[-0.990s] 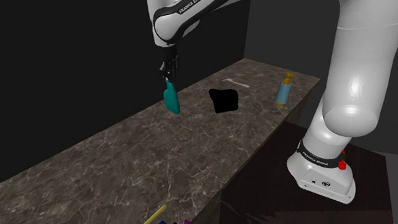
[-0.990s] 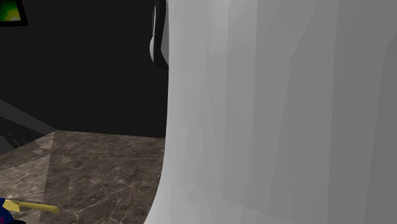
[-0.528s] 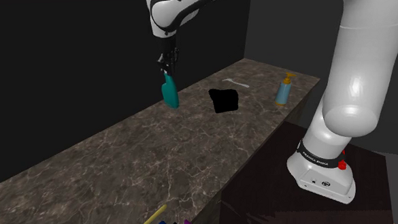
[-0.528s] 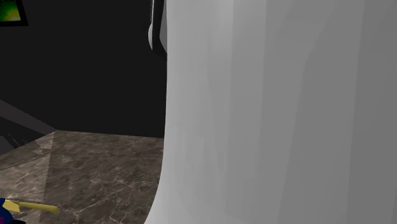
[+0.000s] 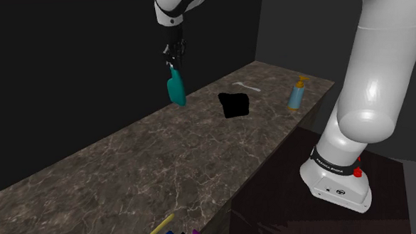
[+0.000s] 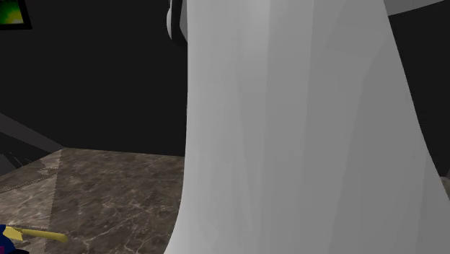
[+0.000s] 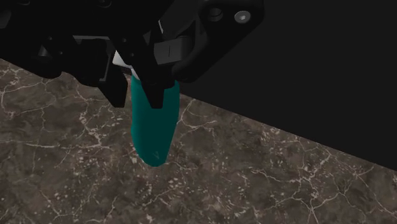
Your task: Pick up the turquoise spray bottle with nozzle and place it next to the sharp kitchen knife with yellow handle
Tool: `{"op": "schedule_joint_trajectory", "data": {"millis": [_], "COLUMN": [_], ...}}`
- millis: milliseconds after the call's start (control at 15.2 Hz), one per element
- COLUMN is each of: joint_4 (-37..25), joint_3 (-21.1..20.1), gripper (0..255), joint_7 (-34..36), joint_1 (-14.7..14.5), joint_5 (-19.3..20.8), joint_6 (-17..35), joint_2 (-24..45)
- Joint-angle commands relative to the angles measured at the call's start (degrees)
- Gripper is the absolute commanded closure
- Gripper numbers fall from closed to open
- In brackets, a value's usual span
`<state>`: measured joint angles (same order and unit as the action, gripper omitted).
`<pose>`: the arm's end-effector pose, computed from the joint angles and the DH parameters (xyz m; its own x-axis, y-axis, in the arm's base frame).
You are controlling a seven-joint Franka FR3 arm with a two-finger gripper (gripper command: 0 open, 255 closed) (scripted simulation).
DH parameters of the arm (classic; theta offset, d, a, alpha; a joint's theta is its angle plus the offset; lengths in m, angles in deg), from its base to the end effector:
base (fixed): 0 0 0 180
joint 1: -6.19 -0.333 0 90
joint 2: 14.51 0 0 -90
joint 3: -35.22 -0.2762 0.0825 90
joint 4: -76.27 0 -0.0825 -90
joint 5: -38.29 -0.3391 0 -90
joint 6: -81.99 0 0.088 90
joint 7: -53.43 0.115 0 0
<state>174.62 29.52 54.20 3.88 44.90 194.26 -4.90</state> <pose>0.5679 0.0685 0.4582 0.9832 0.1663 0.0755 0.1592 -0.9830 0.0920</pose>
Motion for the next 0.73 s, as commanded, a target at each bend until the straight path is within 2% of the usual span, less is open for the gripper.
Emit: {"op": "schedule_joint_trajectory", "data": {"millis": [0,330,660], "joint_4": [-1.5,-4.8,0.7], "joint_3": [-0.1,-0.1,-2.6], "gripper": [255,255,255], "joint_7": [-0.1,-0.4,5.6], "joint_1": [-0.1,-0.1,-3.3], "joint_5": [-0.1,-0.2,0.0], "joint_6": [-1.6,-5.1,-4.5], "joint_2": [-0.1,-0.3,-4.6]}}
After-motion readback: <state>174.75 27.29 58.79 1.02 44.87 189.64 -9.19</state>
